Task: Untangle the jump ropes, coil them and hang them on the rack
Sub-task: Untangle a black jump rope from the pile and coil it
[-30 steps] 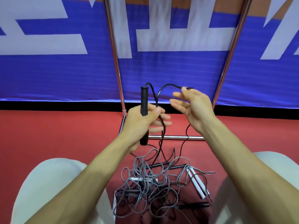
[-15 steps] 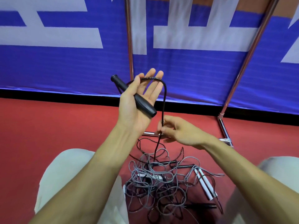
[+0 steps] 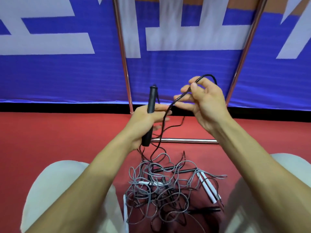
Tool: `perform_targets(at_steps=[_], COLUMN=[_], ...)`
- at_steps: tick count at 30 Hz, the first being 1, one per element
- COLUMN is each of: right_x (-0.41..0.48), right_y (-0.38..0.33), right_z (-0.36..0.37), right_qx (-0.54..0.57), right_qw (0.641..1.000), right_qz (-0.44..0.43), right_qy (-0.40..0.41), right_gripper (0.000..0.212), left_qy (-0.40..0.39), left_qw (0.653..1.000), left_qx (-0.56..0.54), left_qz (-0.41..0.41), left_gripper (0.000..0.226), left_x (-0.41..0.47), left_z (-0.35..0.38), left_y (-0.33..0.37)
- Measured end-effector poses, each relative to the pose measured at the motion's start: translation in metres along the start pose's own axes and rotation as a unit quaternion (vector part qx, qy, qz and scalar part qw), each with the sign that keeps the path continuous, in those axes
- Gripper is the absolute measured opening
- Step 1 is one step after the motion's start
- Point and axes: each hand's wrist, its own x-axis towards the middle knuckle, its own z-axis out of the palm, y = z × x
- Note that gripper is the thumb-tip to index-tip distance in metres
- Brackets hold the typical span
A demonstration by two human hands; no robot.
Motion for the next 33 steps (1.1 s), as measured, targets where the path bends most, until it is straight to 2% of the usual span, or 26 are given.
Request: perform_targets(at_steps=[4, 8, 10, 13, 16, 19, 21, 23, 25, 27, 29, 30, 31, 33], right_x=[0.007, 0.01, 0.011, 0.014, 0.013, 0.007, 0.002, -0.003, -0.009, -0.015, -0.016, -0.015, -0.012, -0.008], right_y=[-0.006, -0.005, -0.004, 0.0, 0.006, 0.016, 0.023, 0.03, 0.039, 0.049, 0.057, 0.059, 0.058, 0.051], right_z=[-0.012, -0.019, -0.021, -0.022, -0.02, -0.013, -0.007, -0.004, -0.003, -0.001, 0.001, 0.002, 0.004, 0.006], right_qx=[0.136, 0.259, 0.277, 0.191, 0.054, -0.115, -0.186, -0.227, -0.293, -0.363, -0.42, -0.43, -0.41, -0.335], right_qw=[0.988, 0.954, 0.942, 0.96, 0.983, 0.982, 0.969, 0.951, 0.913, 0.87, 0.852, 0.858, 0.876, 0.921], right_qz=[0.026, 0.082, 0.108, 0.124, 0.145, 0.152, 0.153, 0.17, 0.177, 0.165, 0.126, 0.113, 0.117, 0.12], right_qy=[0.067, 0.127, 0.157, 0.161, 0.1, 0.01, -0.051, -0.126, -0.223, -0.292, -0.286, -0.259, -0.224, -0.156], right_gripper=[0.019, 0.018, 0.017, 0.015, 0.024, 0.03, 0.019, 0.028, 0.038, 0.029, 0.022, 0.023, 0.025, 0.028], left_qy=[-0.095, -0.089, -0.073, -0.052, -0.026, -0.007, -0.003, 0.006, 0.012, 0.016, 0.012, 0.011, 0.014, 0.028], left_qw=[0.994, 0.99, 0.992, 0.995, 0.977, 0.944, 0.925, 0.899, 0.87, 0.851, 0.826, 0.81, 0.801, 0.816], left_qx=[0.054, 0.102, 0.079, -0.039, -0.194, -0.312, -0.363, -0.423, -0.482, -0.516, -0.557, -0.58, -0.592, -0.572], left_qz=[-0.002, 0.044, 0.063, 0.075, 0.091, 0.109, 0.113, 0.11, 0.105, 0.099, 0.09, 0.085, 0.082, 0.077], left_gripper=[0.019, 0.011, 0.01, 0.008, 0.009, 0.009, 0.009, 0.009, 0.008, 0.008, 0.011, 0.013, 0.015, 0.015], left_x=[-0.004, -0.006, -0.007, -0.009, -0.01, -0.008, -0.008, -0.007, -0.006, -0.006, -0.007, -0.007, -0.007, -0.006], left_z=[0.012, 0.019, 0.022, 0.024, 0.021, 0.012, 0.007, 0.002, -0.004, -0.011, -0.016, -0.018, -0.019, -0.021], left_y=[-0.005, -0.012, -0.012, -0.005, 0.006, 0.015, 0.017, 0.018, 0.019, 0.019, 0.019, 0.018, 0.018, 0.015])
